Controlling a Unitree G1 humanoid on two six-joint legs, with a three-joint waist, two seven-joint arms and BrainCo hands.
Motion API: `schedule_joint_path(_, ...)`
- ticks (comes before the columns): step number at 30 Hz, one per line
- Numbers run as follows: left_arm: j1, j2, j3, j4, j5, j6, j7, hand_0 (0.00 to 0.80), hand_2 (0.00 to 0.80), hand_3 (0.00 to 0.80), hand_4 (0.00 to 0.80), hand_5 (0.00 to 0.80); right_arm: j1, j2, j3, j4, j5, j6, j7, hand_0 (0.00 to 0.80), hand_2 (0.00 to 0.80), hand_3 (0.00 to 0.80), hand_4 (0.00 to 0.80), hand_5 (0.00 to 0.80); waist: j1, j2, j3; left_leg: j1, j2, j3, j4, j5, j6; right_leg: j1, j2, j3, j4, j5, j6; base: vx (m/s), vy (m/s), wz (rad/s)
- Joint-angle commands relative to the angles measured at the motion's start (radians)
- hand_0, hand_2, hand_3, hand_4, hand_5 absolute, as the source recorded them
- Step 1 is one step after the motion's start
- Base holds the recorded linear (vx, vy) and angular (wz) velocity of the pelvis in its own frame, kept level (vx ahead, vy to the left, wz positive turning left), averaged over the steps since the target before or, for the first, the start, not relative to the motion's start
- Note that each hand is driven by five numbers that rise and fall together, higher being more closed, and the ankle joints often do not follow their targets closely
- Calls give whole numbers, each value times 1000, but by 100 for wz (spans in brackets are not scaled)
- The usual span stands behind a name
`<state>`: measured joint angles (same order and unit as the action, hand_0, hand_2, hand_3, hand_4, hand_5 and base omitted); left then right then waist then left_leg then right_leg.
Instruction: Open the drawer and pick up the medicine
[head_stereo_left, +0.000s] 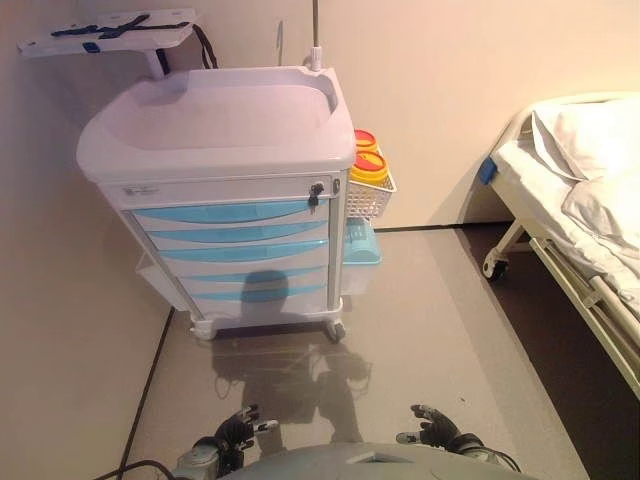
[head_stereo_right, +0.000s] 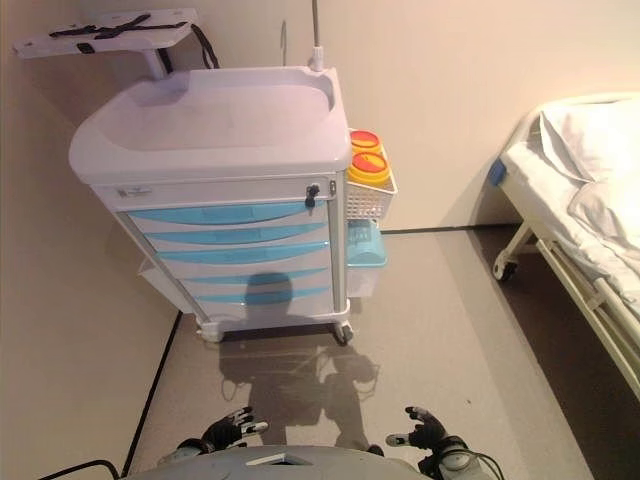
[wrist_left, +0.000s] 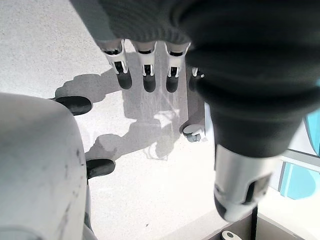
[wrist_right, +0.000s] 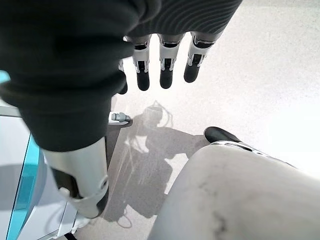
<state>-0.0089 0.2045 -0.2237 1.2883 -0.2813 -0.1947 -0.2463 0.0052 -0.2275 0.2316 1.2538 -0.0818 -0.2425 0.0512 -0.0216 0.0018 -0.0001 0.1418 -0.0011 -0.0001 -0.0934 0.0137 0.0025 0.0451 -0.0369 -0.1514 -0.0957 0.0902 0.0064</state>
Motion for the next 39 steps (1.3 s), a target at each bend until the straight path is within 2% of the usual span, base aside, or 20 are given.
schedule_joint_path(1,-54,-26,53,35,-16,-5,7,0,0,0,0,0,-56,18,23,28,-15,-36,-13,0,0,0,0,0,11,-29,30,-13,-51,82,6,-74,24,54,3,5,8,-66,54,0,0,0)
schedule_joint_path(17,-44,-23,85,50,-23,14,65,0,0,0,0,0,-43,19,11,30,-4,-39,-15,0,0,0,0,0,7,-33,54,-10,-51,91,11,-73,33,52,-1,13,24,-66,55,25,4,-1)
schedule_joint_path(23,-54,-13,98,42,-63,-19,72,0,0,0,0,0,-35,10,6,22,9,-42,-24,0,0,0,0,0,-5,-33,85,-31,-54,94,40,-81,46,17,-5,32,82,-86,49,63,34,-2)
schedule_joint_path(27,-104,-4,96,19,-139,-46,71,0,0,0,0,0,-52,-1,16,6,33,-44,-35,0,0,0,0,0,-14,-32,136,-100,-57,97,111,-95,63,-66,-13,47,169,-103,42,-38,59,-8)
schedule_joint_path(32,-196,7,96,-27,-252,-84,71,0,0,0,0,0,-96,-14,33,-27,70,-61,-57,0,0,0,0,0,-26,-41,238,-217,-52,122,210,-103,72,-185,-20,75,260,-108,39,-107,48,-7)
schedule_joint_path(33,-240,9,97,-57,-296,-96,75,0,0,0,0,0,-114,-16,45,-49,93,-69,-68,0,0,0,0,0,-31,-56,283,-296,-48,135,274,-106,77,-253,-24,87,290,-96,37,-197,6,-2)
schedule_joint_path(39,-339,21,127,-168,-480,-148,63,0,0,0,0,0,-163,-29,65,-98,162,-56,-91,0,0,0,0,0,-59,-101,351,-514,-37,161,434,-133,90,-468,-5,129,370,-64,30,-104,32,-15)
